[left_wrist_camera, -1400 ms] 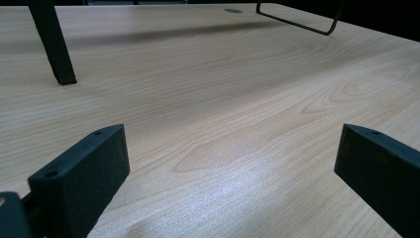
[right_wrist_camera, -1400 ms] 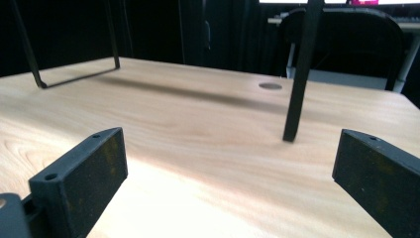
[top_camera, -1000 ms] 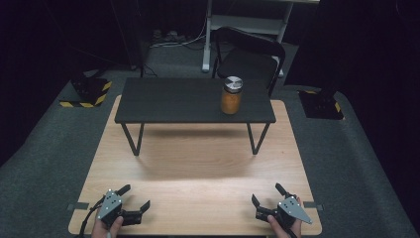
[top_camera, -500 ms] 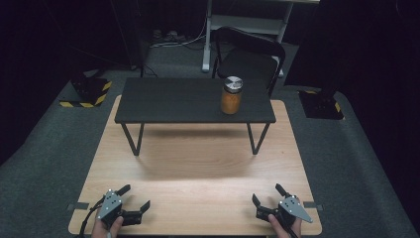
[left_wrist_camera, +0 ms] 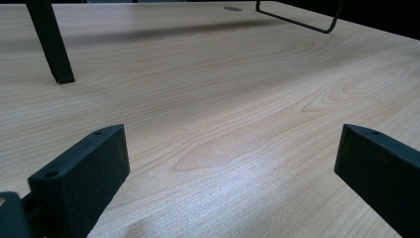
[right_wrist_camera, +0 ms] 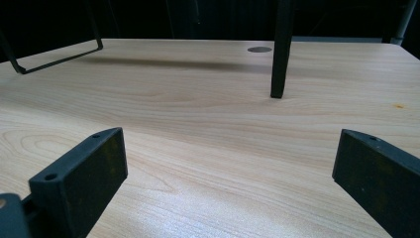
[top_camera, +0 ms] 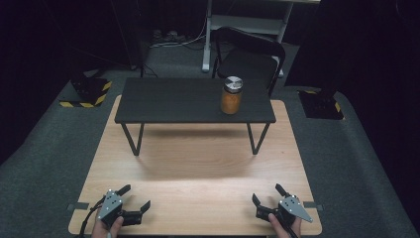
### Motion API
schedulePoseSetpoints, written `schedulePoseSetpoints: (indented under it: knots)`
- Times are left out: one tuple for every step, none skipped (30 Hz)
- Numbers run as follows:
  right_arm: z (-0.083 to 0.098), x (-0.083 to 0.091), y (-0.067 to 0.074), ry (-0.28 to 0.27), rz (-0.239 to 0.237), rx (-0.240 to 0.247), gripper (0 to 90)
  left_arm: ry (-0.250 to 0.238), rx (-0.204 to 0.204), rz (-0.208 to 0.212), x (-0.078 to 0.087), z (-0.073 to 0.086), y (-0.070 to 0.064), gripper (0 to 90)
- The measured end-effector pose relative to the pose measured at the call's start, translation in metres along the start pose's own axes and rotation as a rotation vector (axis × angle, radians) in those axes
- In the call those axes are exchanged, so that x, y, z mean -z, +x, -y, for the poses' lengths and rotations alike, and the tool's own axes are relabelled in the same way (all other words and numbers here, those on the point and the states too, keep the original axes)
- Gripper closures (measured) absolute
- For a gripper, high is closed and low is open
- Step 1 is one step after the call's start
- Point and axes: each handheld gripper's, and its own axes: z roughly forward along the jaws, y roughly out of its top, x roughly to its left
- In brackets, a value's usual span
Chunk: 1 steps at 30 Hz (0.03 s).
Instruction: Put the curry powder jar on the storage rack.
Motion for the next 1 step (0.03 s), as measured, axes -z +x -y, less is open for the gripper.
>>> schedulePoseSetpoints:
  knots:
    - [-0.0001, -0.0001, -0.0004, 0.001, -0.002, 0.001, 0.2, 0.000, 0.000, -0.001, 0.0000, 0.0000, -0.0001, 0.7]
